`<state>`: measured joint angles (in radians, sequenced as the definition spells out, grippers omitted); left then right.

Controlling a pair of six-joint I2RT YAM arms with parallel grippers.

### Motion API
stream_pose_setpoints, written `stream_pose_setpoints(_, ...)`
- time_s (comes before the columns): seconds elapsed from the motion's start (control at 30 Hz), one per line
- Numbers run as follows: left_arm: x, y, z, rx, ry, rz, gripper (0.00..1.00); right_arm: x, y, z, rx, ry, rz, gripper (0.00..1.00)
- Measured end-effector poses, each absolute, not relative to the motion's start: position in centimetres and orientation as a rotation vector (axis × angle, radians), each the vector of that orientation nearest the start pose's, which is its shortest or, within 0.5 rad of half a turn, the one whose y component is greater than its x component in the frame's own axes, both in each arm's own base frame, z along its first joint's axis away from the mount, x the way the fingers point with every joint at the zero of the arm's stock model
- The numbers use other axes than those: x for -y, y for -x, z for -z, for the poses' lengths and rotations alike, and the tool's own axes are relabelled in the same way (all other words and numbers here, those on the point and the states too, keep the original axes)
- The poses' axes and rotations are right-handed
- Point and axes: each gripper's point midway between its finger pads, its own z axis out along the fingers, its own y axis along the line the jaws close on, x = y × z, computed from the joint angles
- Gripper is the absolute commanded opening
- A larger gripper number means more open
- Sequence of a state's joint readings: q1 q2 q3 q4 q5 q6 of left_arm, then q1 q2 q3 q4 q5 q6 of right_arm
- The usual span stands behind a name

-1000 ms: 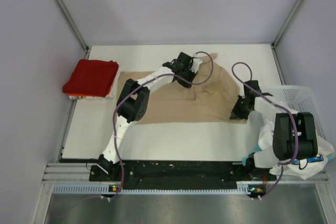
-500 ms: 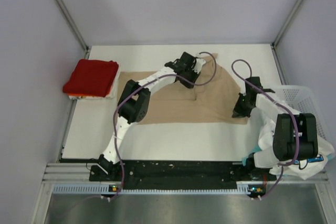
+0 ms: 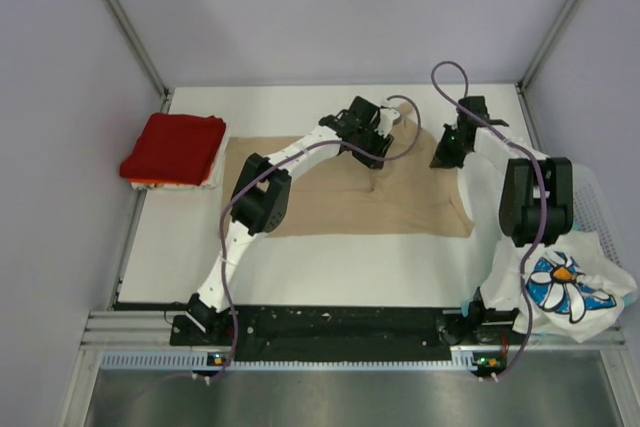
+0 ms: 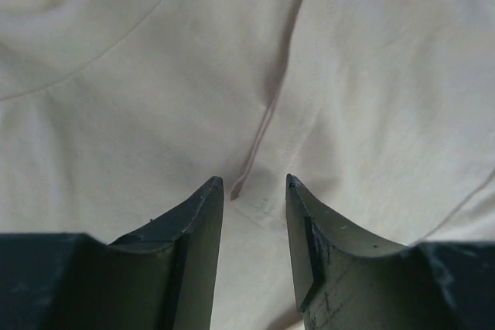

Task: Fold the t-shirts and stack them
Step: Fold the flattened tshirt in 1/3 of the way, then grap the side of the flattened tshirt furthest away from the robot with both arms

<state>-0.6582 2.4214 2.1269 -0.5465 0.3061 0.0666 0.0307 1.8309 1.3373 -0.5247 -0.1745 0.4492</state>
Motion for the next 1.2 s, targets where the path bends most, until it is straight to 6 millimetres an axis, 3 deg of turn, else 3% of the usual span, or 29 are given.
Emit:
stream_pose_setpoints(0.1, 40.2, -44.6, -4.0, -2.311, -0.972, 0.603, 0.34, -6.2, -42.2, -4.2, -2.658, -0.504, -0.392, 0.0)
stream_pose_setpoints(0.17, 40.1, -45.1, -3.6, -2.325, -0.938, 0.59, 0.29, -6.2, -41.9, -2.5, -2.697, -0.525, -0.381, 0.0)
stream_pose_setpoints(0.27, 39.3, -45.6, -3.4, -2.356, -0.885, 0.555, 0.11, -6.0, -42.1, -2.5, -2.69, -0.553, -0.377, 0.0)
stream_pose_setpoints(0.33, 38.7, -46.1, -3.3, -2.37, -0.849, 0.515, 0.06, -5.7, -42.1, -2.4, -2.686, -0.574, -0.359, 0.0)
stream_pose_setpoints(0.6, 36.4, -48.0, -3.4, -2.376, -0.772, 0.384, 0.16, -3.3, -41.8, -3.0, -2.668, -0.586, -0.176, 0.01)
stream_pose_setpoints(0.67, 35.6, -48.6, -3.7, -2.363, -0.788, 0.34, 0.2, -2.8, -41.4, -3.6, -2.664, -0.562, -0.112, 0.11)
stream_pose_setpoints(0.73, 34.8, -48.8, -4.4, -2.346, -0.819, 0.302, 0.29, -2.4, -41.1, -4.8, -2.648, -0.535, -0.054, 0.3)
stream_pose_setpoints(0.83, 33.0, -48.4, -7.0, -2.285, -0.912, 0.237, 0.43, -2.8, -40.7, -8.3, -2.582, -0.474, 0.001, 0.69)
stream_pose_setpoints(0.9, 30.9, -47.1, -9.8, -2.232, -0.985, 0.193, 0.48, -3.3, -40.6, -11.2, -2.513, -0.456, -0.004, 0.82)
stream_pose_setpoints(1.0, 27.2, -44.2, -15.7, -2.121, -1.079, 0.126, 0.52, -3.9, -39.9, -14.7, -2.415, -0.471, -0.053, 0.92)
stream_pose_setpoints(1.07, 24.5, -41.9, -19.6, -2.056, -1.12, 0.088, 0.53, -4.0, -38.9, -15.8, -2.379, -0.511, -0.083, 0.94)
stream_pose_setpoints(1.13, 21.5, -39.5, -22.4, -2.026, -1.15, 0.048, 0.53, -4.1, -38.0, -15.8, -2.369, -0.563, -0.114, 0.94)
stream_pose_setpoints(1.2, 18.4, -37.1, -23.4, -2.03, -1.163, 0.011, 0.53, -4.5, -36.9, -14.7, -2.385, -0.614, -0.145, 0.93)
